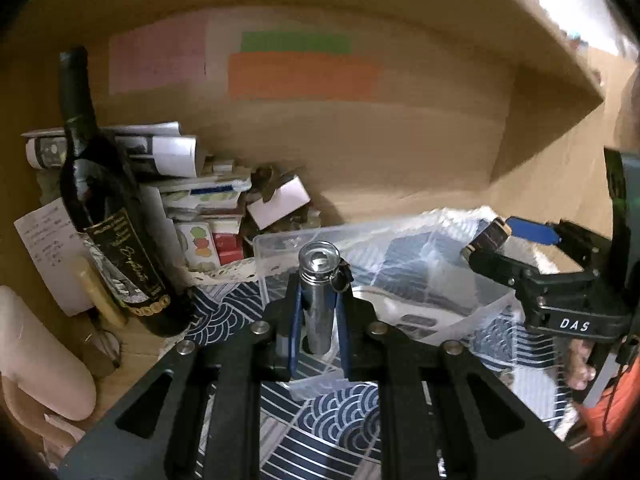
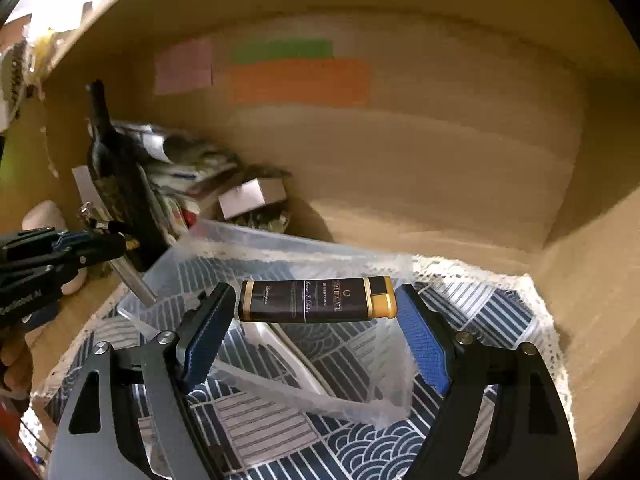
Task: Organize rigid objects
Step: 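Lower the battery and silver cylinder into the clear box and open both tools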
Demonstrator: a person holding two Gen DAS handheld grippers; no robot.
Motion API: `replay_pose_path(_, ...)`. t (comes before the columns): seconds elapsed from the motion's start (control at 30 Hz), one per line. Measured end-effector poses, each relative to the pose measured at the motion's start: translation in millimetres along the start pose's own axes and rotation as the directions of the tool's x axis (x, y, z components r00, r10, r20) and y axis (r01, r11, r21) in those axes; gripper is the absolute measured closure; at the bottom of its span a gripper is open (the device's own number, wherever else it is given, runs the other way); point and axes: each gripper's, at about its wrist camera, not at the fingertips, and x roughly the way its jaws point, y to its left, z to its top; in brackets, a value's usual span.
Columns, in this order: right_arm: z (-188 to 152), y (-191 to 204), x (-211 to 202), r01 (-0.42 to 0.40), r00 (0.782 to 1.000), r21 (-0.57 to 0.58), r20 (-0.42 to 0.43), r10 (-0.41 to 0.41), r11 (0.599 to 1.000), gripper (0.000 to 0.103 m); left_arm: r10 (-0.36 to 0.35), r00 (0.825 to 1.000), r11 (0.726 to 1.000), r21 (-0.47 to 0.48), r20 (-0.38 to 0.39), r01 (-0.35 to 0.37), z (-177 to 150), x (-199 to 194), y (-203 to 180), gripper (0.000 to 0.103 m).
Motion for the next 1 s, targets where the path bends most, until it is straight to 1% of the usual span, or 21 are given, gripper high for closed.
replay_pose_path(0.07, -1.3, -0.1, 12.0, -0.003, 1.0, 0.002, -0.028, 0.004, 1.0, 0.024, 0.011, 1.0, 1.0, 0.014, -0.028, -0.01, -1.9, 10.8, -1.0, 0.088)
replay_pose_path(0.27, -2.2, 4.5, 42.9, -0.015, 0.994, -0.004, -0.109, 0.014, 1.0, 0.023, 0.003, 0.993, 0.999, 0.033, -0.116, 0.0, -8.2, 42.4, -1.9, 0.088)
replay_pose_path(0.37, -1.6, 4.7, 57.1, -0.025, 0.989, -0.003, -0.145, 0.024, 1.0, 0.024, 0.001, 0.99, 0.999, 0.04, -0.144, 0.004, -10.2, 52.2, -3.4, 0.088)
replay_pose_path(0.47, -2.0, 3.8, 70.8, -0.029, 0.984, -0.012, -0.179, 0.026, 0.999, 0.024, 0.009, 0.988, 0.999, 0.046, -0.153, -0.002, -9.5, 59.3, -5.3, 0.088)
replay_pose_path(0.63, -1.3, 1.7, 88.2, -0.028, 0.976, -0.036, -0.217, 0.02, 0.999, 0.024, -0.005, 0.984, 0.998, 0.054, -0.176, 0.015, -7.4, 70.3, -12.1, 0.088)
replay_pose_path(0.8, 0.2, 6.5, 92.3, -0.018, 0.977, -0.081, -0.213, 0.0, 0.997, 0.023, -0.016, 0.982, 0.998, 0.055, -0.189, 0.027, -5.9, 77.0, -16.7, 0.088)
replay_pose_path(0.9, 1.1, 8.6, 95.0, -0.011, 0.975, -0.097, -0.223, -0.011, 0.995, 0.023, -0.018, 0.984, 0.998, 0.058, -0.177, 0.028, -4.5, 74.0, -18.4, 0.088)
replay_pose_path(0.97, 2.2, 7.8, 95.1, -0.017, 0.974, -0.091, -0.227, -0.004, 0.996, 0.023, -0.011, 0.985, 0.998, 0.064, -0.174, 0.023, -3.2, 72.5, -19.3, 0.087)
replay_pose_path(1.0, 2.6, 7.3, 95.0, -0.019, 0.974, -0.088, -0.227, -0.002, 0.996, 0.022, -0.014, 0.985, 0.998, 0.063, -0.173, 0.025, -2.8, 71.1, -19.4, 0.082)
